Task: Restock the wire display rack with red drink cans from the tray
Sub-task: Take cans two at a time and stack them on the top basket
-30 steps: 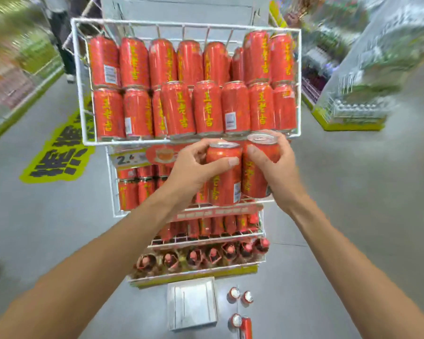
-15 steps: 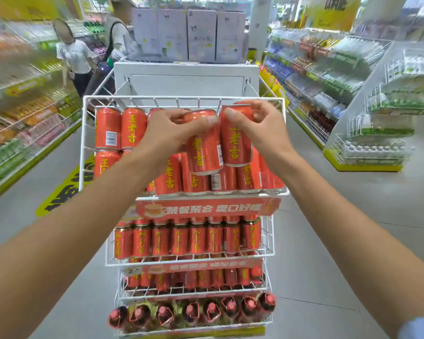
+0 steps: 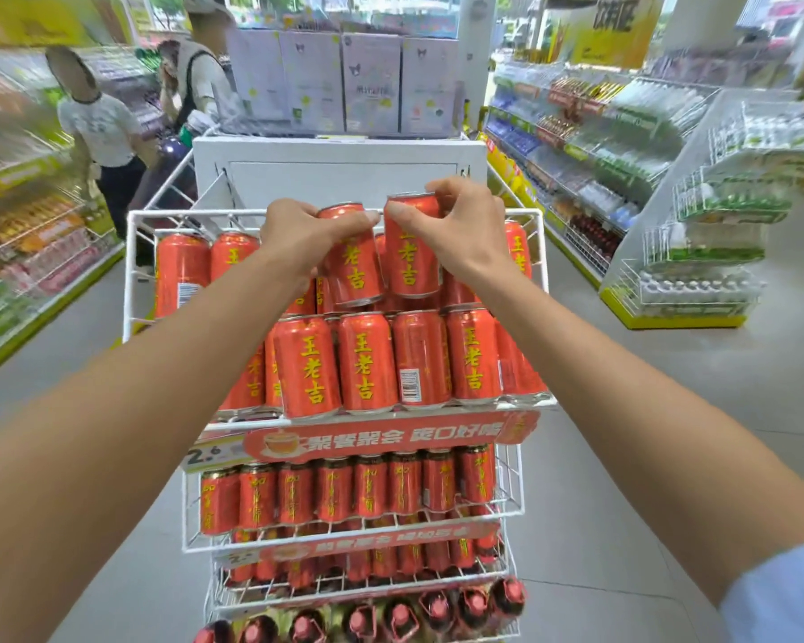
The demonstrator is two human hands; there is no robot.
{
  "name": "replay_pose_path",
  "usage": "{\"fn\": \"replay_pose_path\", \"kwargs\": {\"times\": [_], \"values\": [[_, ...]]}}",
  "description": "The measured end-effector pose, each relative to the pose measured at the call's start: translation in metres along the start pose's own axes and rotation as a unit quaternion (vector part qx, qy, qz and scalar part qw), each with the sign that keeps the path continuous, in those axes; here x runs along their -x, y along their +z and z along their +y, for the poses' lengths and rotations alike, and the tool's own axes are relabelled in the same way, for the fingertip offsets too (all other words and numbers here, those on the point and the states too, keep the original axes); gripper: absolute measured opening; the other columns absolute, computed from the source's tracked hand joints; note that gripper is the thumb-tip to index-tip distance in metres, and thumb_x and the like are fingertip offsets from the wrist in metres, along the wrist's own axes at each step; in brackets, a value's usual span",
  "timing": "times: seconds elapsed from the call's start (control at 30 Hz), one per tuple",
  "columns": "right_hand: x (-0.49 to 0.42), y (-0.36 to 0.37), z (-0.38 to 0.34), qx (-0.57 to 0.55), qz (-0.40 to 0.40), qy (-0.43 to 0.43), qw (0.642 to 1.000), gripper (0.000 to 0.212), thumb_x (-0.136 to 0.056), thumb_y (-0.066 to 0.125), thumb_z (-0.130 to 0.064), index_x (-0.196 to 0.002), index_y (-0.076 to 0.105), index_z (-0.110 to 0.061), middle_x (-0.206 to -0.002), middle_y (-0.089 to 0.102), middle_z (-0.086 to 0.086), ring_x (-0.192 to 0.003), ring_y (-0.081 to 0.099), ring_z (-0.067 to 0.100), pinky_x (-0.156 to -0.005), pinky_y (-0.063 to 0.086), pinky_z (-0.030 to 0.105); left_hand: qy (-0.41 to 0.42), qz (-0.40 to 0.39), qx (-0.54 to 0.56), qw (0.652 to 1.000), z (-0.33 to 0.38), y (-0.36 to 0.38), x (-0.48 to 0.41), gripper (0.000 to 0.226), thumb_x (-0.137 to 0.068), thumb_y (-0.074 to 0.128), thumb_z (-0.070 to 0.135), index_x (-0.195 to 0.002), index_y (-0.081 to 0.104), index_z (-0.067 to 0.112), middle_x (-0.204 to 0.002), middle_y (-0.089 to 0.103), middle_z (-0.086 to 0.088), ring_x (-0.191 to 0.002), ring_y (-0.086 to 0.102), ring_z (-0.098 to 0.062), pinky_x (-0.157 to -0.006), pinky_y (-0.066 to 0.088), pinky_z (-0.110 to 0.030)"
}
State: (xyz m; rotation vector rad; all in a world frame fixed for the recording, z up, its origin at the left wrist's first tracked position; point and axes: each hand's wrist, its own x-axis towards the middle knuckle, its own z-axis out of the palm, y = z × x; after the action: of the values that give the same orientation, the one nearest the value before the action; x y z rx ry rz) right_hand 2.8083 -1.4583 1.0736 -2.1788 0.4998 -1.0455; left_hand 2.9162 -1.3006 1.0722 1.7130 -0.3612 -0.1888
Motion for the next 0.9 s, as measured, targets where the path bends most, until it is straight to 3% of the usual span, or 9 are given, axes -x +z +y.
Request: {"fn": "replay_pose_path", "kwargs": {"times": [0.1, 0.17, 0.27, 0.33, 0.4, 0.47, 0.67, 0.8, 0.9], "values": [[0.005, 0.001, 0.005, 0.006, 0.006, -0.013, 1.0, 0.056, -0.076, 0.083, -0.059, -0.106, 0.077, -0.012, -0.091, 0.076, 0.002, -0.092, 0.071, 0.019, -0.084, 0.055, 0.035, 0.001, 0.007, -0.009, 1.0, -0.003, 0.003, -0.002, 0.108, -0.012, 0.095, 0.07, -0.095, 0.075, 0.004, -0.101, 0.08, -0.017, -0.091, 0.08, -0.029, -0.073, 0.064, -0.06], [0.007, 0.002, 0.007, 0.013, 0.011, -0.02, 1.0, 0.055, -0.077, 0.082, -0.06, -0.103, 0.078, -0.012, -0.092, 0.077, 0.002, -0.092, 0.071, 0.02, -0.086, 0.056, 0.038, 0.004, 0.012, -0.012, 1.0, -0.003, 0.004, 0.002, 0.109, -0.011, 0.094, 0.071, -0.097, 0.075, 0.006, -0.101, 0.08, -0.016, -0.091, 0.08, -0.027, -0.073, 0.064, -0.059], [0.007, 0.003, 0.008, 0.025, 0.015, -0.032, 0.999, 0.063, -0.077, 0.079, -0.062, -0.102, 0.077, -0.005, -0.095, 0.079, 0.011, -0.094, 0.072, 0.027, -0.087, 0.055, 0.043, 0.0, -0.001, 0.001, 1.0, -0.004, 0.006, 0.008, 0.075, -0.034, 0.099, 0.059, -0.087, 0.076, 0.01, -0.096, 0.081, -0.014, -0.088, 0.08, -0.028, -0.076, 0.065, -0.057], [0.007, 0.005, 0.009, 0.03, 0.014, -0.037, 0.999, 0.066, -0.077, 0.078, -0.063, -0.107, 0.077, -0.005, -0.1, 0.079, 0.012, -0.099, 0.072, 0.027, -0.088, 0.054, 0.038, -0.008, -0.009, 0.008, 1.0, -0.006, 0.008, 0.008, 0.053, -0.05, 0.1, 0.048, -0.079, 0.073, 0.014, -0.093, 0.082, -0.012, -0.084, 0.08, -0.026, -0.067, 0.067, -0.044], [0.008, 0.007, 0.01, 0.04, 0.011, -0.041, 0.998, 0.067, -0.078, 0.078, -0.064, -0.118, 0.077, -0.01, -0.105, 0.079, 0.005, -0.104, 0.071, 0.022, -0.089, 0.049, 0.029, -0.004, -0.011, 0.011, 1.0, -0.008, 0.009, 0.008, 0.044, -0.059, 0.099, 0.043, -0.078, 0.068, 0.017, -0.091, 0.081, -0.008, -0.073, 0.077, -0.021, -0.054, 0.059, -0.027], [0.008, 0.009, 0.012, 0.05, 0.012, -0.052, 0.997, 0.067, -0.079, 0.077, -0.064, -0.121, 0.076, -0.012, -0.104, 0.078, 0.003, -0.103, 0.071, 0.02, -0.088, 0.047, 0.029, 0.002, -0.011, 0.007, 1.0, -0.009, 0.01, 0.009, 0.04, -0.066, 0.097, 0.04, -0.076, 0.065, 0.018, -0.083, 0.077, -0.002, -0.066, 0.073, -0.014, -0.056, 0.058, -0.026], [0.008, 0.011, 0.014, 0.061, 0.018, -0.078, 0.995, 0.065, -0.081, 0.074, -0.064, -0.118, 0.075, -0.011, -0.101, 0.077, 0.003, -0.098, 0.071, 0.019, -0.088, 0.053, 0.035, 0.015, -0.003, -0.02, 1.0, -0.014, 0.01, 0.003, 0.053, -0.054, 0.096, 0.057, -0.083, 0.075, 0.017, -0.087, 0.081, 0.002, -0.077, 0.079, -0.014, -0.071, 0.064, -0.032], [0.007, 0.014, 0.017, 0.074, 0.027, -0.085, 0.993, 0.06, -0.082, 0.074, -0.063, -0.114, 0.076, -0.012, -0.097, 0.077, 0.001, -0.093, 0.07, 0.018, -0.079, 0.047, 0.029, 0.018, 0.004, -0.029, 0.999, -0.019, 0.01, -0.001, 0.076, -0.041, 0.092, 0.068, -0.093, 0.081, 0.015, -0.088, 0.082, 0.001, -0.083, 0.08, -0.016, -0.082, 0.066, -0.042], [0.005, 0.015, 0.018, 0.092, 0.032, -0.092, 0.991, 0.054, -0.084, 0.074, -0.061, -0.108, 0.076, -0.013, -0.091, 0.075, -0.001, -0.086, 0.068, 0.016, -0.074, 0.043, 0.026, 0.021, 0.003, -0.036, 0.999, -0.02, 0.012, -0.003, 0.068, -0.051, 0.092, 0.065, -0.095, 0.081, 0.014, -0.085, 0.081, 0.002, -0.076, 0.079, -0.012, -0.073, 0.065, -0.033]]}}
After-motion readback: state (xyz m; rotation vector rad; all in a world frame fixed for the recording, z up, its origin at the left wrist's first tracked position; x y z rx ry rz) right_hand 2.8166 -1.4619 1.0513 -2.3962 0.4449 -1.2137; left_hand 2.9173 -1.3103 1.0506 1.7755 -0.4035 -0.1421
